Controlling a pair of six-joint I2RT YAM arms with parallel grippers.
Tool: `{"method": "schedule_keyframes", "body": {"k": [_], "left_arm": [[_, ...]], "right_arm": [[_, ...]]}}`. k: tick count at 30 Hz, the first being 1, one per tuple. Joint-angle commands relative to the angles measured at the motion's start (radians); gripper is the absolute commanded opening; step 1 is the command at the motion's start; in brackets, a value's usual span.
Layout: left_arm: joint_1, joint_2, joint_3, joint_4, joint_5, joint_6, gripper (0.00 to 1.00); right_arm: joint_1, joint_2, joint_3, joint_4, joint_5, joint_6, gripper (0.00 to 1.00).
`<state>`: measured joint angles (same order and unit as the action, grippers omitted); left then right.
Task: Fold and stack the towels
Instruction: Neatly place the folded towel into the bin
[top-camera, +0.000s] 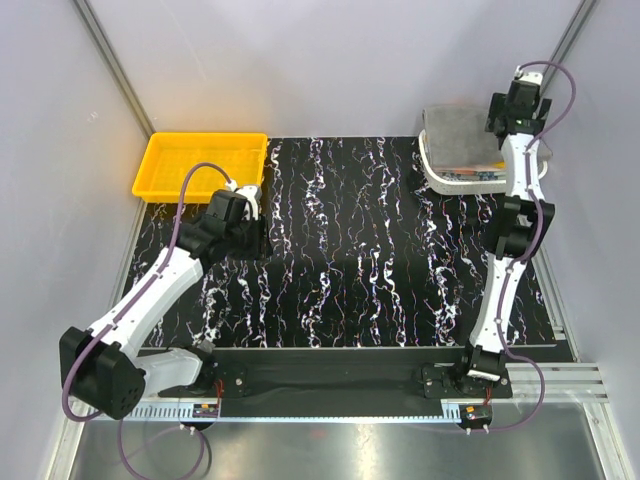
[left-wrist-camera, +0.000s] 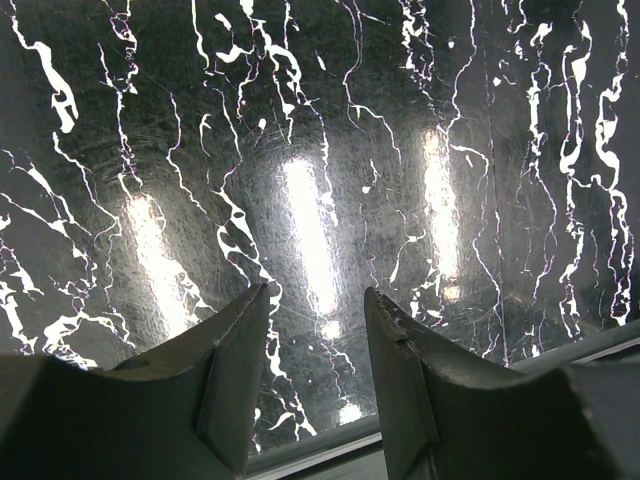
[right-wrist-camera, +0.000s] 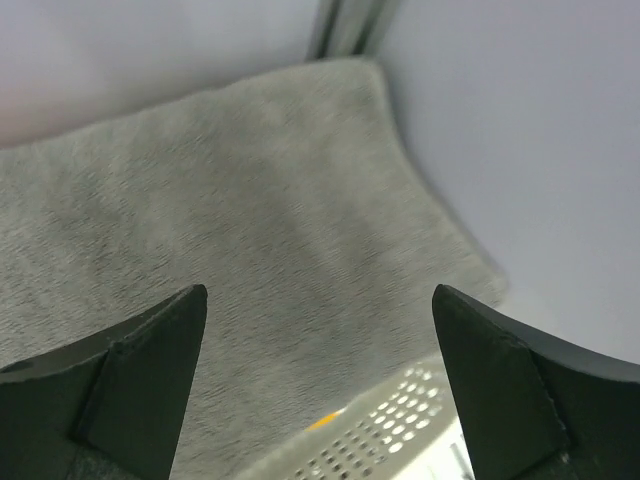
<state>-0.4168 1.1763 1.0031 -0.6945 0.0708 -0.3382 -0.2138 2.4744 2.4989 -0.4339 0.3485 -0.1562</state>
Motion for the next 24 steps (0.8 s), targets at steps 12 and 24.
{"method": "schedule_keyframes", "body": {"k": [12, 24], "left_arm": [[0.006, -0.027, 0.015, 0.046, -0.008, -0.002, 0.5], [0.004, -0.178, -0.011, 0.079, -0.057, -0.021, 0.54]], "right_arm": [[0.042, -0.363, -0.076, -0.143, -0.132, 0.317, 1.0], [0.47, -1.129, -1.129, 0.129, -0.134, 0.5, 1.0]]}}
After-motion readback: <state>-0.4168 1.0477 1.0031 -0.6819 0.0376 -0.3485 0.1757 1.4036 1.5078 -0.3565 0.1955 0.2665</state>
